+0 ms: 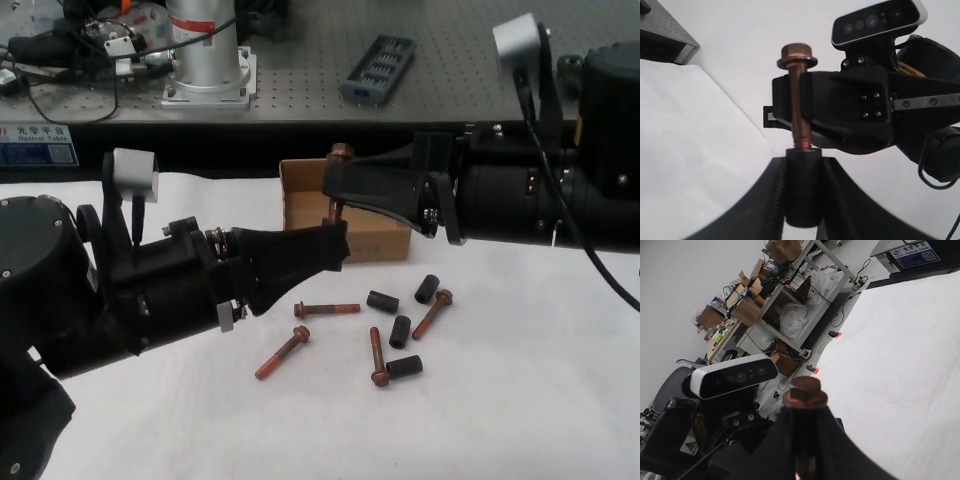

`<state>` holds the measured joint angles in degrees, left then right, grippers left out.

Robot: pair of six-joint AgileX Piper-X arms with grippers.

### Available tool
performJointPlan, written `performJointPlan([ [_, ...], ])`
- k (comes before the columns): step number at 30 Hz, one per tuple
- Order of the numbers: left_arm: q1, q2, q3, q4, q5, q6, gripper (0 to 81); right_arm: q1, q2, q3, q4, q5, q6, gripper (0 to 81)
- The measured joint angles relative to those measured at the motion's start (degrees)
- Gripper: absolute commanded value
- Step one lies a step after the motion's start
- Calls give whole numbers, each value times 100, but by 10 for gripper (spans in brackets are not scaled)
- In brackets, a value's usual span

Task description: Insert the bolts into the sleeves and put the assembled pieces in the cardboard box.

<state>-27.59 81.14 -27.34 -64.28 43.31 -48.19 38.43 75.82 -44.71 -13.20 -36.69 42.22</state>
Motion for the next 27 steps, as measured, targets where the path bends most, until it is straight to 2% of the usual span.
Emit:
performJointPlan([
  [14, 13, -27, 0, -20, 64, 212, 6, 1, -129, 6, 408, -300, -109, 27],
  [16, 13, -27, 0, 25, 133, 215, 6, -14, -146, 6, 563, -338, -214, 1],
  [18, 0, -27, 21, 66, 153, 283, 6, -13, -146, -3, 739, -474, -240, 103],
  [21, 0, -27, 43, 170, 155, 343, 6, -3, -176, -18, 910, -591, -240, 347],
  [22, 0, -14, 56, 178, 155, 343, 6, 3, -180, -36, 966, -620, -240, 389],
  [27, -12, 2, 57, 101, 169, 343, 6, 1, -199, -56, 1077, -638, -323, 356],
])
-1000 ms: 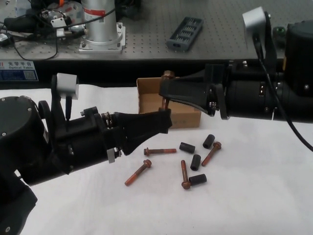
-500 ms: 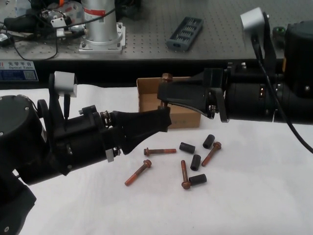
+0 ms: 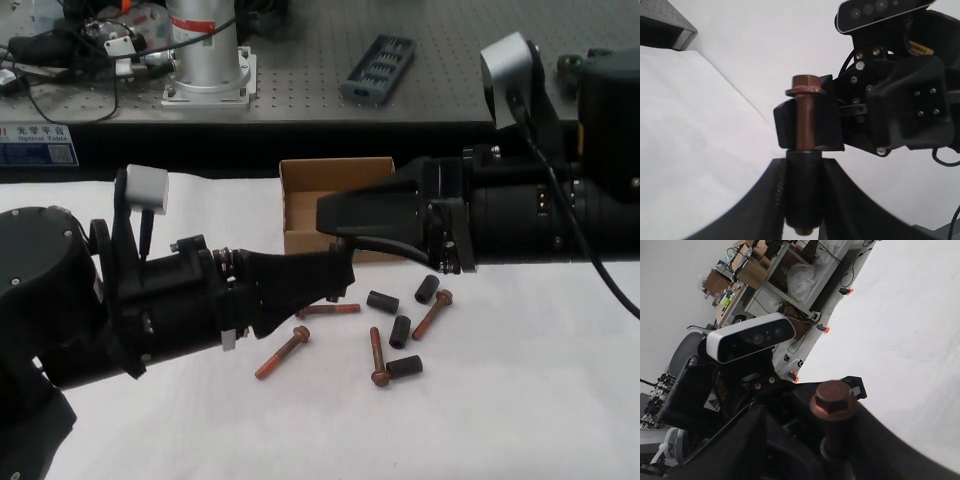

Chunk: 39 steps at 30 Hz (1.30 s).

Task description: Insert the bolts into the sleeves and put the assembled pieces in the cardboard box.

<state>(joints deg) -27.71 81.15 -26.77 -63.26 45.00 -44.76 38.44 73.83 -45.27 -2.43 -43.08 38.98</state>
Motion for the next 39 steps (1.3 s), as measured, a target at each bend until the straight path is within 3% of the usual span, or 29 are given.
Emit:
performJointPlan([
  [11, -1, 14, 18, -79, -14, 7, 6, -27, -13, 0, 23, -53, -45, 358],
  [26, -1, 14, 18, -512, -133, 43, 6, -24, -22, -155, 47, -156, -2098, 339],
  [39, 33, 14, -32, -1208, -384, 320, 6, -10, -71, -134, 283, -125, -2573, 337],
])
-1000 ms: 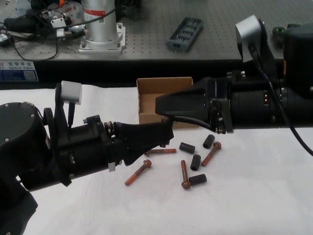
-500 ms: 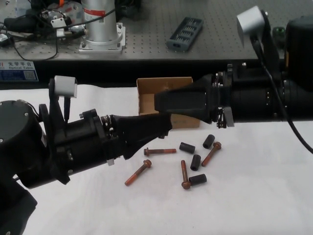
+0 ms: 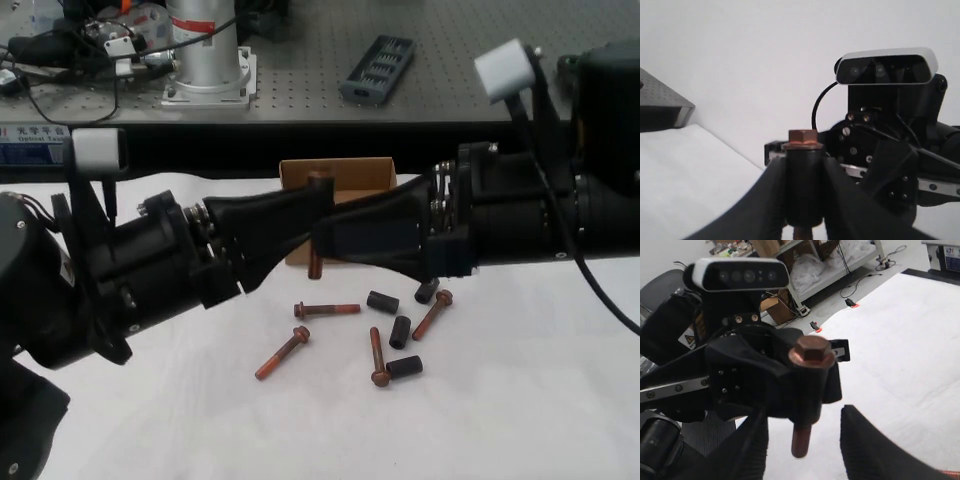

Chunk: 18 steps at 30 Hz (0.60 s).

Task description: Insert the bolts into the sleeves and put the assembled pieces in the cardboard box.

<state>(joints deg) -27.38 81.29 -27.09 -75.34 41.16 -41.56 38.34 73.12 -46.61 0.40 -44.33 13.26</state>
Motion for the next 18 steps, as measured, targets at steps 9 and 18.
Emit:
performJointPlan([
  [9, 0, 0, 0, -70, -15, 326, 6, 0, 0, 0, 90, 0, -86, 337],
  [18, 0, 0, -214, 1181, -156, 983, 6, -210, -77, 0, 1394, 0, -101, 327],
])
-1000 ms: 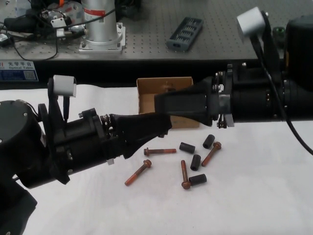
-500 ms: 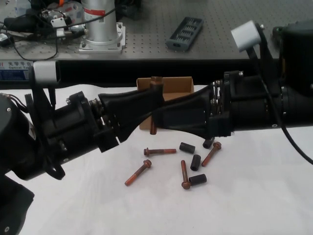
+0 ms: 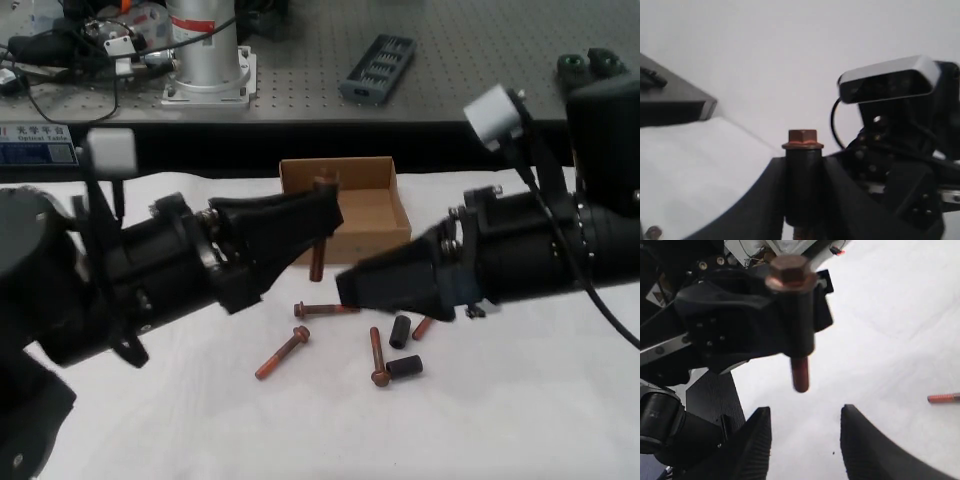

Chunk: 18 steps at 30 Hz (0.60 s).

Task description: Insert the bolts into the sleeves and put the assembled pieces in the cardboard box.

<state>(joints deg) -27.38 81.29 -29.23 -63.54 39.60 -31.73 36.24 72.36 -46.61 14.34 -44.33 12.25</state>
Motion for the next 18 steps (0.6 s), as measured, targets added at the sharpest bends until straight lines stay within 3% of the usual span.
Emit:
performJointPlan([
  [2, 0, 14, -262, 799, 6, 477, 6, -129, -148, 0, 285, 0, -15, 274],
  [3, 30, 99, -683, 1664, 17, 971, 6, -144, -165, 0, 428, 0, -24, 229],
  [7, 125, 449, -1392, 2436, 36, 1472, 6, -573, -571, 0, 923, 0, -27, 12],
  [18, 553, 2610, -4008, 3493, -164, 1697, 6, -1730, -1450, 0, 1336, 15, -101, 29],
])
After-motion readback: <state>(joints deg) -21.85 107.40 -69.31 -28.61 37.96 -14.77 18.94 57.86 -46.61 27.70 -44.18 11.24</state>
